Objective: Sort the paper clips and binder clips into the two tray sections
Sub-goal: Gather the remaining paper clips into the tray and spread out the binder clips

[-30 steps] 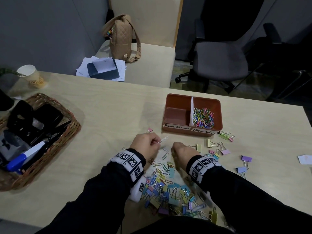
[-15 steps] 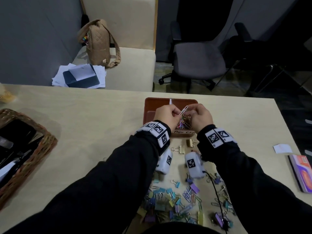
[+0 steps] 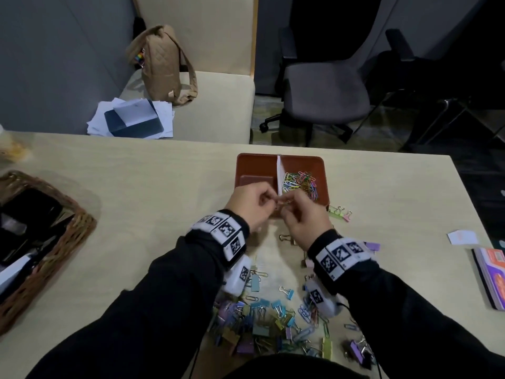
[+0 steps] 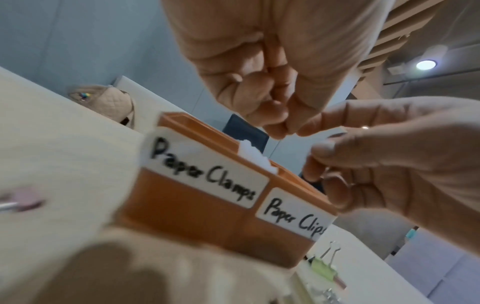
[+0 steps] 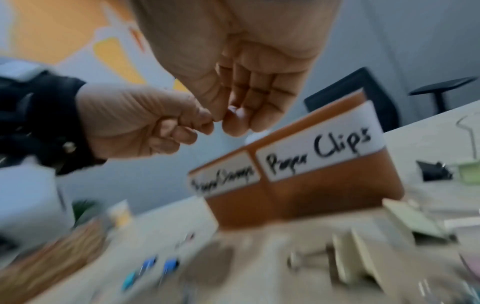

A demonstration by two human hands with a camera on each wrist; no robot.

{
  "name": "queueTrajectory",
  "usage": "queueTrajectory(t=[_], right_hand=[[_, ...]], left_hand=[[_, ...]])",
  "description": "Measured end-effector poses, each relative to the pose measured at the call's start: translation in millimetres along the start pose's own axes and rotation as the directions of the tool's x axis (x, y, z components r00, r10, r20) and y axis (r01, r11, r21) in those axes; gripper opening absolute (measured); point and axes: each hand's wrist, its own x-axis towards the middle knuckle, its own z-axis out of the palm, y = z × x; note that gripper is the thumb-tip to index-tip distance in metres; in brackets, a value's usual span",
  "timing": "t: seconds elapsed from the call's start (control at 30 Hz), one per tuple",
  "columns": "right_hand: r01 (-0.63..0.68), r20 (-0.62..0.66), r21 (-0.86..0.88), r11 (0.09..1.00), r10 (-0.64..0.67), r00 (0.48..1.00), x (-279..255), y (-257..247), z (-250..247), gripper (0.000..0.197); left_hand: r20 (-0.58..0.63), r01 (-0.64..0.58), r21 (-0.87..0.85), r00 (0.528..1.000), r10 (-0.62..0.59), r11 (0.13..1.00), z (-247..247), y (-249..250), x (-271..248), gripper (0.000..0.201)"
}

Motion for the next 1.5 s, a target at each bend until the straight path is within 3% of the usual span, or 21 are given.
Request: queueTrajectory(t=[0.17,0.27,0.37,0.5,0.63,0.87,1.0,1.1,1.2,1.37,1.5], right_hand=[[0.035,0.244,-0.153,0.988,0.003,0.97,-17,6,39,0.008],[0.097,0.433,-0.247,0.964,0.021,0.901,-15,6,59,0.011],[0.259,0.573,-0.327,0.909,-0.027,0.819,-16,8,73,0.021],[0.341,0.644,-0.353,0.871,-0.038,0.764,-23,17,79,0.04],[0.412,0.67,-0.387,0.825,-0.055,0.74,-28,21,76,0.03],[0.352,0.638,-0.506,0.787,0.066,0.767,-32,19,77,0.02],[0.328,0.629,-0.558,0.762,0.131,0.766,-32,16,76,0.034],[0.299,0.588,-0.6,0.743,0.156,0.794,-33,15,77,0.042],[0.219,0.532,-0.628,0.747,0.207,0.821,-32,11,80,0.041],[0.175,0.529,-0.65,0.739,0.276,0.802,-33,5,81,0.054],[0.155,0.551,-0.605,0.781,0.27,0.79,-38,1,79,0.066]], left_hand=[[0.029,0.159,0.122,0.986,-0.163,0.98,-19,-55,-43,0.009],[0.066,0.229,0.235,0.966,-0.25,0.945,-20,-90,-61,0.011],[0.165,0.165,0.344,0.959,-0.232,0.924,-17,-116,-74,0.032],[0.285,0.04,0.471,0.938,-0.195,0.881,-16,-127,-82,0.053],[0.346,-0.072,0.583,0.923,-0.167,0.809,-18,-124,-80,0.035],[0.329,-0.114,0.657,0.933,-0.147,0.746,-17,-114,-80,0.017],[0.267,-0.003,0.55,0.948,-0.172,0.835,-23,-117,-82,0.007],[0.157,0.149,0.359,0.964,-0.217,0.921,-29,-122,-85,0.018],[0.091,0.244,0.279,0.956,-0.278,0.929,-37,-126,-88,0.017],[0.11,0.259,0.364,0.942,-0.317,0.895,-40,-136,-91,0.019],[0.142,0.164,0.558,0.947,-0.288,0.813,-36,-134,-95,0.014]])
